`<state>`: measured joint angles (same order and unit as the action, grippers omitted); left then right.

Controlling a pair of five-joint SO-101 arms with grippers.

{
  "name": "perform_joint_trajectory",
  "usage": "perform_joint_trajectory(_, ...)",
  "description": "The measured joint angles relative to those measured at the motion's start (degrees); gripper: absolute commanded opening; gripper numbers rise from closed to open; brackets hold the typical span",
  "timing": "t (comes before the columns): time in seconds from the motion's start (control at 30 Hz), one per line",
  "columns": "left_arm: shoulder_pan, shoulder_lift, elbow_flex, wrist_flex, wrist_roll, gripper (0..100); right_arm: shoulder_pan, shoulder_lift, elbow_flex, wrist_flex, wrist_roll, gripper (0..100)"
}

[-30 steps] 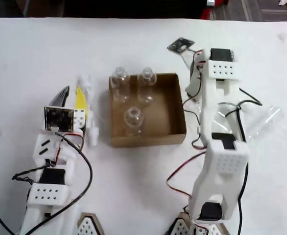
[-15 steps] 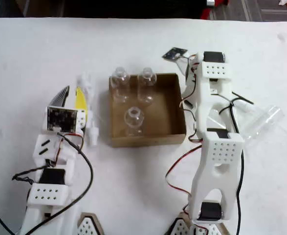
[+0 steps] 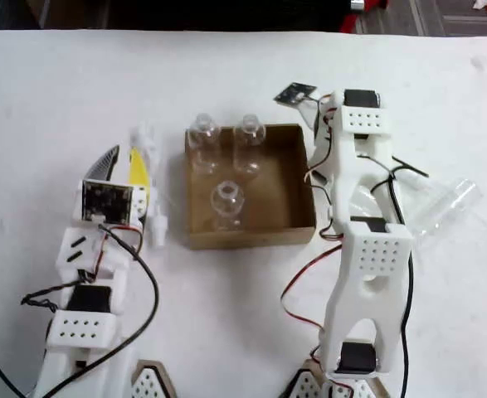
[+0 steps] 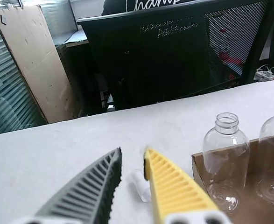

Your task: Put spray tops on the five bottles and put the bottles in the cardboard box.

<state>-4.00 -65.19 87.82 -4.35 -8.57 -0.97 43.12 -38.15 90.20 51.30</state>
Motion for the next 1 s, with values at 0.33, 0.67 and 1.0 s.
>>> perform_joint_trajectory(0.33, 0.0, 0.0, 0.0, 0.0, 0.0, 8, 0.0, 0.0, 0.0, 1.23, 0.62, 30.7)
perform_joint_trajectory(0.67, 0.0, 0.0, 0.0, 0.0, 0.0, 8, 0.09, 3.25, -0.26, 1.85, 5.19, 20.6)
perform_joint_trajectory(1.0, 0.0, 0.0, 0.0, 0.0, 0.0, 8, 0.09, 3.6, -0.26, 0.44, 5.27, 21.7)
